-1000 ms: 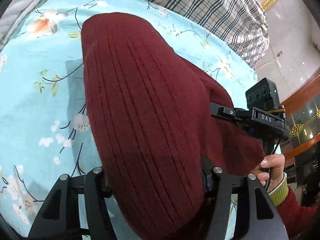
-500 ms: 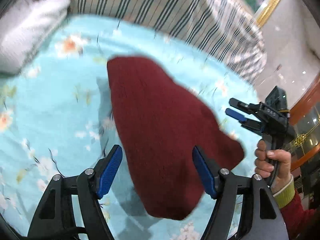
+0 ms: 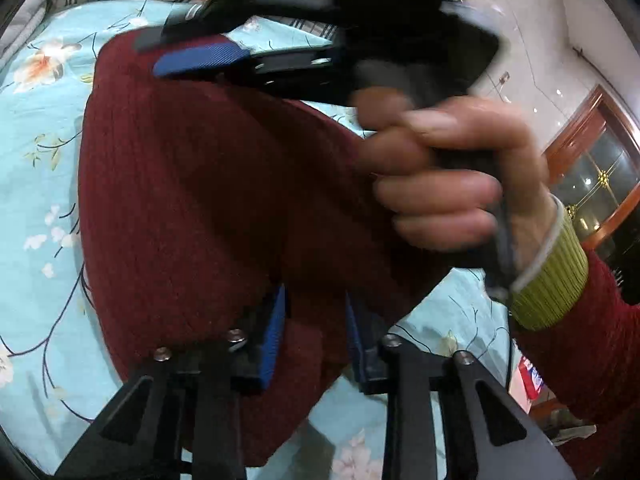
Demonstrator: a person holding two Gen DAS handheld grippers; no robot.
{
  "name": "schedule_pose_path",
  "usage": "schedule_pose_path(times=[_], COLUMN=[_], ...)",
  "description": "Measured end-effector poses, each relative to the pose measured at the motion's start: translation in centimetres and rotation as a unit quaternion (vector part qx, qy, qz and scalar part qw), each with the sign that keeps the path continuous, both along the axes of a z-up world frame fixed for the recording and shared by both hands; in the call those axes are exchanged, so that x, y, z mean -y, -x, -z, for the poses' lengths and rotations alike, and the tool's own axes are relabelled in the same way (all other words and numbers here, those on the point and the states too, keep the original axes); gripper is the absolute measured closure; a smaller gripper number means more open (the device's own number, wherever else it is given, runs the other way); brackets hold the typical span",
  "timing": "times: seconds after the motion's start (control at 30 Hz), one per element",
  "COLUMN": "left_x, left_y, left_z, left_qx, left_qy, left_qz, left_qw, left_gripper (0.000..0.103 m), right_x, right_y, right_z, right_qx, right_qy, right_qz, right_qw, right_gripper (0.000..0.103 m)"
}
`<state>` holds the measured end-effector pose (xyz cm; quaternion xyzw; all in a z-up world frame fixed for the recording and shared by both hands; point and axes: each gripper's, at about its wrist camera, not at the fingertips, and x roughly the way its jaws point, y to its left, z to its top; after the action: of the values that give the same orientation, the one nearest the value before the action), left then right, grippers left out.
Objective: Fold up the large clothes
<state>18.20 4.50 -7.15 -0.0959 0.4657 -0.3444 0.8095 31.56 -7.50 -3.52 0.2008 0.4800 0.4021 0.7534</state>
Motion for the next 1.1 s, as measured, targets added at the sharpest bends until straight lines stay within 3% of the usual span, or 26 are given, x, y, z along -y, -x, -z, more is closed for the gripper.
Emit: schedule_pose_path(times=[0.07,0.13,0.17,0.2,0.33,0.43,0.5,0.63,0.8,0.87,1.0,1.1], left_x=[-0.7,-1.8,-2.1,-2.2,-1.4,-2.5,-3.2,-4.8,-6.1,-5.6,-3.5,-3.8], left_y=[-0.9,-1.8,-2.0,-2.0,-1.6,-1.4,-0.7,1.1,1.3,0.9,1.1,1.9], left_z=[0.6,1.7,2.0,2.2,1.6,0.6,-0.6,-3.8,-6.5,-6.3,-3.3,-1.2], left_qx=[-0.017,-0.045,-0.051,-0.051,-0.040,-0.050,-0.045,-0.002,0.038,0.037,0.004,0.002], left_qy=[0.020,0.059,0.073,0.079,0.054,0.064,0.068,0.053,0.033,0.012,-0.030,-0.029], left_qz=[-0.017,-0.030,-0.031,-0.031,-0.038,-0.049,-0.054,-0.070,-0.087,-0.075,-0.046,-0.050], left_qw=[0.9995,0.9968,0.9955,0.9951,0.9970,0.9955,0.9952,0.9961,0.9949,0.9964,0.9985,0.9983], left_gripper=[0.097,0.102,0.103,0.103,0.102,0.102,0.103,0.091,0.089,0.089,0.088,0.092], right_x=[-0.1,0.4,1.0,1.9,1.5,2.4,3.7,7.3,11.3,11.9,12.8,13.9], right_y=[-1.3,-3.2,-3.7,-4.2,-3.6,-2.2,-0.1,4.8,11.3,12.7,13.9,14.1], right_z=[1.2,3.6,4.4,5.1,4.3,2.9,1.2,-1.3,-1.5,-0.9,2.0,4.4], right_qx=[-0.001,-0.026,-0.041,-0.057,-0.040,-0.029,-0.014,0.020,0.035,0.034,0.008,-0.013], right_qy=[0.037,0.073,0.043,0.012,0.035,0.025,0.013,-0.006,0.004,0.024,0.097,0.073], right_qz=[0.011,0.037,0.040,0.053,0.057,0.070,0.083,0.108,0.136,0.143,0.178,0.198], right_qw=[0.999,0.996,0.997,0.997,0.997,0.997,0.996,0.994,0.990,0.989,0.979,0.977], right_gripper=[0.099,0.103,0.103,0.103,0.103,0.103,0.100,0.100,0.100,0.100,0.101,0.103])
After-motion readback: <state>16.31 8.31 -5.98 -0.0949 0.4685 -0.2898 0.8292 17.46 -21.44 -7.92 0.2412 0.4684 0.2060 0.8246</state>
